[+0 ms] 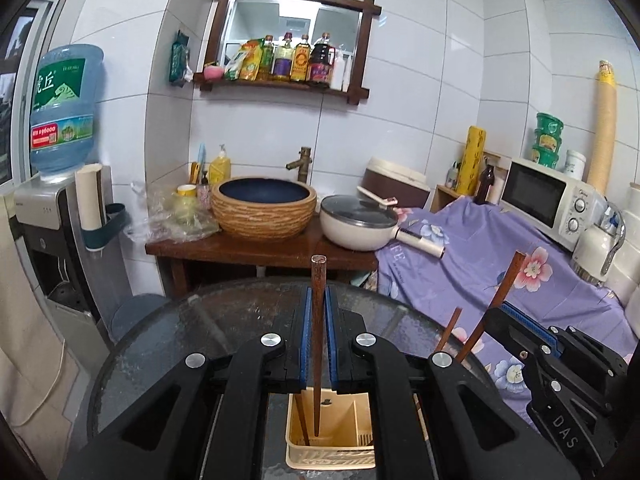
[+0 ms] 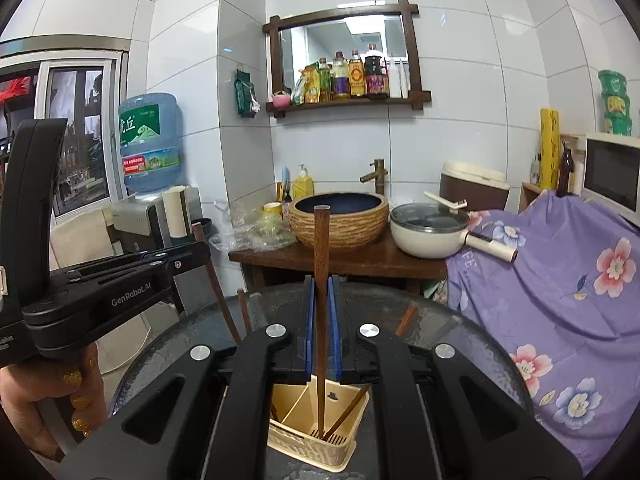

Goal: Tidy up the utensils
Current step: 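Lift both held chopsticks and carry them above the cream utensil holder, then open the left tool into the holder while the right tool releases its chopstick, then move the left tool over a black chopstick while the right tool reaches a brown-handled spoon, then close the left tool on the black chopstick while the right tool grips the steel spoon, then lift the black chopstick and steel spoon and carry both above the holder, then open the left tool over the holder while the right tool releases the spoon, then move the left tool to another black chopstick while the right tool reaches a clear plastic spoon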

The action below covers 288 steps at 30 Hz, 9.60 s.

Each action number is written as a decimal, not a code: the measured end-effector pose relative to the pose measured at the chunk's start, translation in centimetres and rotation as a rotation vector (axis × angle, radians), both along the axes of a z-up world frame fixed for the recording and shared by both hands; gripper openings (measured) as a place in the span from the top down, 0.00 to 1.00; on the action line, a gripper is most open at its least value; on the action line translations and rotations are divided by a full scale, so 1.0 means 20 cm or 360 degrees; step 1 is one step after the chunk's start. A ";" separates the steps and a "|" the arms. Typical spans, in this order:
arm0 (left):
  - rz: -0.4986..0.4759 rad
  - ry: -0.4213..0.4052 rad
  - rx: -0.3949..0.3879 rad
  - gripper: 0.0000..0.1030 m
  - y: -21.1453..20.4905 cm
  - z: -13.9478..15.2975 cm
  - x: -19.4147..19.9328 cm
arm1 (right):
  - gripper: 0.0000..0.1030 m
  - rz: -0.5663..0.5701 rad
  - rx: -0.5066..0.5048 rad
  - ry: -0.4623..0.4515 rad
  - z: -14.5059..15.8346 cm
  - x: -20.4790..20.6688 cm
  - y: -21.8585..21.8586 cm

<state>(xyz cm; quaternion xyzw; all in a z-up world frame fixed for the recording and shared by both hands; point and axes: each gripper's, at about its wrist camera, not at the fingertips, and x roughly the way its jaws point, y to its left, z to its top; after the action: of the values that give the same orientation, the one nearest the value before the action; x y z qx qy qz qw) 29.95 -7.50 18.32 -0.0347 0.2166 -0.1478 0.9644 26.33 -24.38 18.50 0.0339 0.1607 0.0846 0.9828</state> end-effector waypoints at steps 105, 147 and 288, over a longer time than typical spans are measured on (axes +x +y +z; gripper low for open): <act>-0.0139 0.0762 0.0417 0.78 0.12 -1.26 -0.42 | 0.51 0.0009 -0.0077 0.0986 -1.23 -0.42 0.13; -0.0126 0.0797 0.0434 0.91 0.05 -1.26 -0.20 | 0.50 0.0010 -0.0228 0.1140 -1.29 -0.16 0.24; 0.0026 0.0225 0.0109 0.44 0.24 -0.57 -0.34 | 0.40 0.0044 -0.0214 0.0329 -0.60 -0.32 0.12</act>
<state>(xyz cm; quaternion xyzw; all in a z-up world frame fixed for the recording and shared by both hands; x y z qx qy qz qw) 23.14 -2.64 6.94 -0.0138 0.2889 -0.1297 0.9484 19.90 -21.92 6.46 -0.0256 0.2669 0.0833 0.9598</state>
